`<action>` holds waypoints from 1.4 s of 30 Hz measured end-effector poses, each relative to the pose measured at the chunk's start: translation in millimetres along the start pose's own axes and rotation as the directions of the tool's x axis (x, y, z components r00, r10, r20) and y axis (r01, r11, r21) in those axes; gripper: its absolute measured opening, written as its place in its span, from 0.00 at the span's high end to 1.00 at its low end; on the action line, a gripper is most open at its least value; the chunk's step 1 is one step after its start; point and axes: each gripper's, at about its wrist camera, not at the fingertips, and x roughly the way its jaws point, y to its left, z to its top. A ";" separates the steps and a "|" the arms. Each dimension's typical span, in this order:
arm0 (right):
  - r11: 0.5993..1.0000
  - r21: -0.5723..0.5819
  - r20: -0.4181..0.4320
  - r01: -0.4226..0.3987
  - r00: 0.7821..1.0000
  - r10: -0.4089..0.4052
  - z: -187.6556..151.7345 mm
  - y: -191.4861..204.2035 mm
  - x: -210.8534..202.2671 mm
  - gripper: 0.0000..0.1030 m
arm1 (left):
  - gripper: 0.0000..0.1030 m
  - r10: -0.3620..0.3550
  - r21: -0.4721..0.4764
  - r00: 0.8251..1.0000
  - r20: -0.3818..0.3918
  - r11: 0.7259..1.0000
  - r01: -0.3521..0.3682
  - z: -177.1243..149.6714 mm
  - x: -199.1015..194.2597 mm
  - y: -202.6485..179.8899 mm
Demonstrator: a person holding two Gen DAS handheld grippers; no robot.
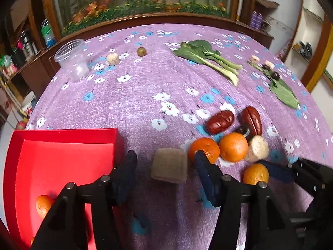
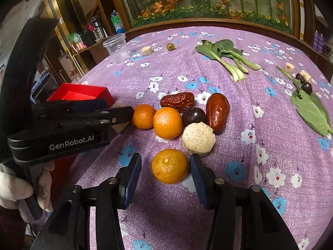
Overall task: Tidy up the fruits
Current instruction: 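Grasp the beige square block with the left tool while the right grasps an orange, then carry the block and orange into the red tray and release both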
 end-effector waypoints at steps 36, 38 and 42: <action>0.999 -0.022 0.085 -0.035 0.996 0.037 -12.4 28.4 -63.0 0.65 | 0.67 -0.082 -0.219 0.970 0.229 0.966 0.134 -61.7 -121.3 32.7; 0.999 -0.037 0.102 -0.037 0.994 0.041 -12.2 36.6 -72.7 0.65 | 0.67 -0.067 -0.257 0.964 0.258 0.957 0.135 -73.8 -137.1 46.0; 0.996 -0.072 0.137 -0.049 0.989 0.059 -11.2 56.3 -91.0 0.65 | 0.67 -0.036 -0.330 0.954 0.296 0.934 0.138 -94.6 -159.6 73.3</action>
